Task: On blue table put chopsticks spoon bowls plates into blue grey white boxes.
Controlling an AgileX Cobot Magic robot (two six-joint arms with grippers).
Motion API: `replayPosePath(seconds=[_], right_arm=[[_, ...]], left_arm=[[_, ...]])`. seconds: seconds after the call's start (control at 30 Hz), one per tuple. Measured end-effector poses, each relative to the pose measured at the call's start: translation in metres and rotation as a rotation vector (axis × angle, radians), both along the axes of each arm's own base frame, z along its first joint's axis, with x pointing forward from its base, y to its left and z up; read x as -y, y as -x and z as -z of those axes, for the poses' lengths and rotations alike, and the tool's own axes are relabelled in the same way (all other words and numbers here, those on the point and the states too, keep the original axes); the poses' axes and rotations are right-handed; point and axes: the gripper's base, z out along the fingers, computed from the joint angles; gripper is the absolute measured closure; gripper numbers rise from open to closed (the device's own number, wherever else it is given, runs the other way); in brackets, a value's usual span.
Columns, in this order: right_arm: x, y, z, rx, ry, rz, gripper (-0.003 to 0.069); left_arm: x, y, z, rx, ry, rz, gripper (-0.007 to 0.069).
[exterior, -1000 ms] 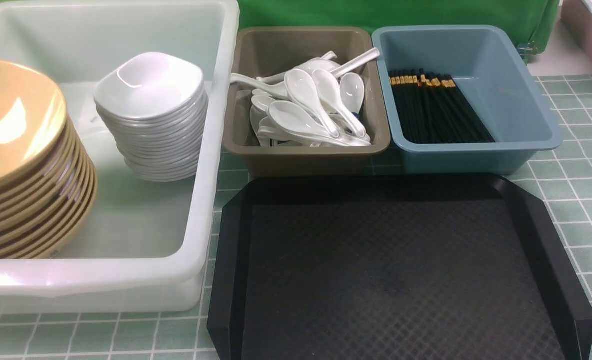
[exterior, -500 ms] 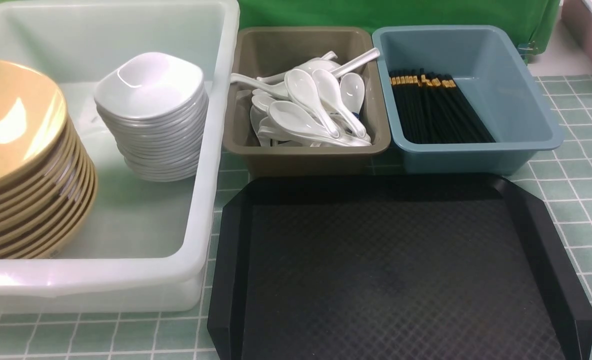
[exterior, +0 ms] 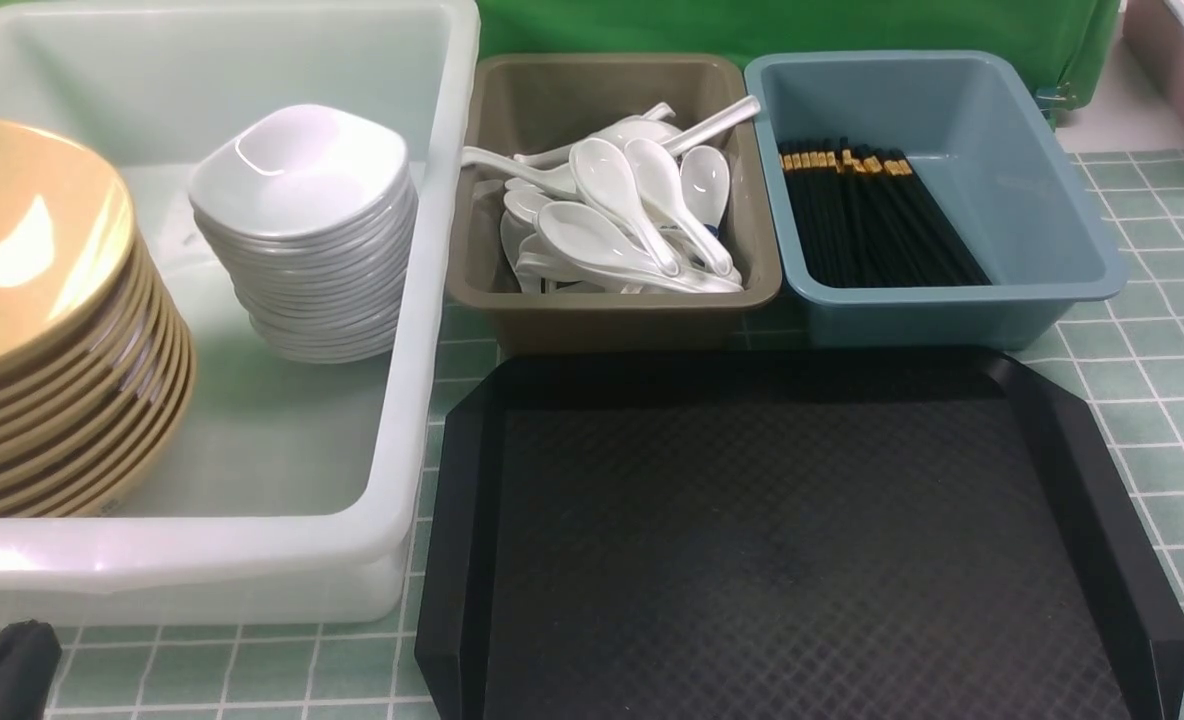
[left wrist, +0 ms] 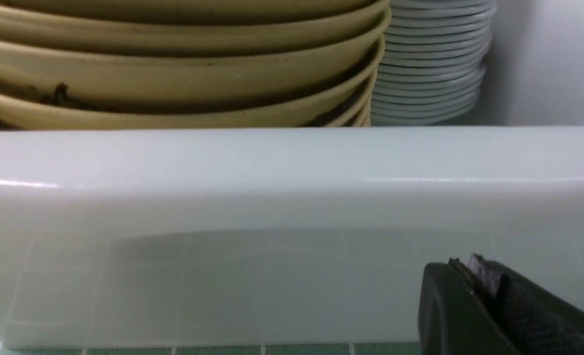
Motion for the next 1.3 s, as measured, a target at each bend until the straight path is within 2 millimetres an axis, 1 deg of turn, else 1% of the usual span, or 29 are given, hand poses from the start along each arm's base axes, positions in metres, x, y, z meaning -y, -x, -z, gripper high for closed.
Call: replayPosePath(seconds=[0.37,1.3], right_arm=[[0.0000,0.0000,0.0000,0.000,0.000,0.000,0.0573],[0.0000,0.0000,0.0000,0.000,0.000,0.000,0.0559]], left_arm=[[-0.0022,0.0000,0.0000,0.000,0.002,-0.041,0.0623],[-0.0022,0.0000,0.0000,0.000,0.001,-0.042,0.0623]])
